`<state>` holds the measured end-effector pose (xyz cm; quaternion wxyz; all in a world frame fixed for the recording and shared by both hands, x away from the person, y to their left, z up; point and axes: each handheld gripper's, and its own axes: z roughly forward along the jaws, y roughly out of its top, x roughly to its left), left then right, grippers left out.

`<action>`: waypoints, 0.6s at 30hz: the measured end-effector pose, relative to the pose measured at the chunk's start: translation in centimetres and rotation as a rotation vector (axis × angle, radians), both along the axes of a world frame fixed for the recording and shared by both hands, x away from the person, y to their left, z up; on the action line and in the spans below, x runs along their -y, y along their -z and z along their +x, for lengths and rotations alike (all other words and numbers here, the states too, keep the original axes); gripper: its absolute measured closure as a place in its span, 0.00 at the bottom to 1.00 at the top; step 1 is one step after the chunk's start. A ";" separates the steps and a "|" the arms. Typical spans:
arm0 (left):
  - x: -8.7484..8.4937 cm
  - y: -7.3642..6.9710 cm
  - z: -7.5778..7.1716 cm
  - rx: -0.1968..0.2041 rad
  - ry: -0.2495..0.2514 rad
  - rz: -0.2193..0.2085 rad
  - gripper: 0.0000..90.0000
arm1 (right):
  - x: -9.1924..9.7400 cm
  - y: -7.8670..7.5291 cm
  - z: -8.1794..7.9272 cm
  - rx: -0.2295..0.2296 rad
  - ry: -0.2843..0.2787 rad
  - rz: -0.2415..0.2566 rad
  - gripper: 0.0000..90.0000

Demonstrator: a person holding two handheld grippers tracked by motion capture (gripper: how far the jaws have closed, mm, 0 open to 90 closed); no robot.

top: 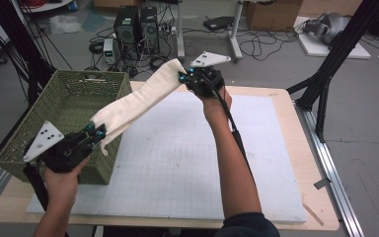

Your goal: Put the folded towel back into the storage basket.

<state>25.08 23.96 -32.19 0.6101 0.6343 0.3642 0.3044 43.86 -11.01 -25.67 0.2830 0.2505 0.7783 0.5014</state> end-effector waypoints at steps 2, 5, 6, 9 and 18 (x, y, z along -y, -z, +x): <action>-0.4 -0.1 -0.2 0.003 -0.011 -0.005 0.92 | -0.9 -0.3 0.3 0.003 -0.005 -0.003 0.90; -1.0 -0.1 -0.4 0.004 -0.025 -0.009 0.92 | -2.2 -0.6 0.7 0.007 -0.011 0.000 0.90; -1.2 -0.1 -0.4 0.003 -0.030 -0.011 0.92 | -2.5 -0.7 0.8 0.012 -0.015 -0.001 0.90; -1.9 -0.1 -0.7 0.001 -0.047 -0.031 0.92 | -3.7 -0.8 1.2 0.008 -0.023 -0.005 0.90; -3.8 0.0 -1.2 -0.011 -0.098 -0.029 0.92 | -7.3 -1.0 2.5 -0.002 -0.050 0.020 0.90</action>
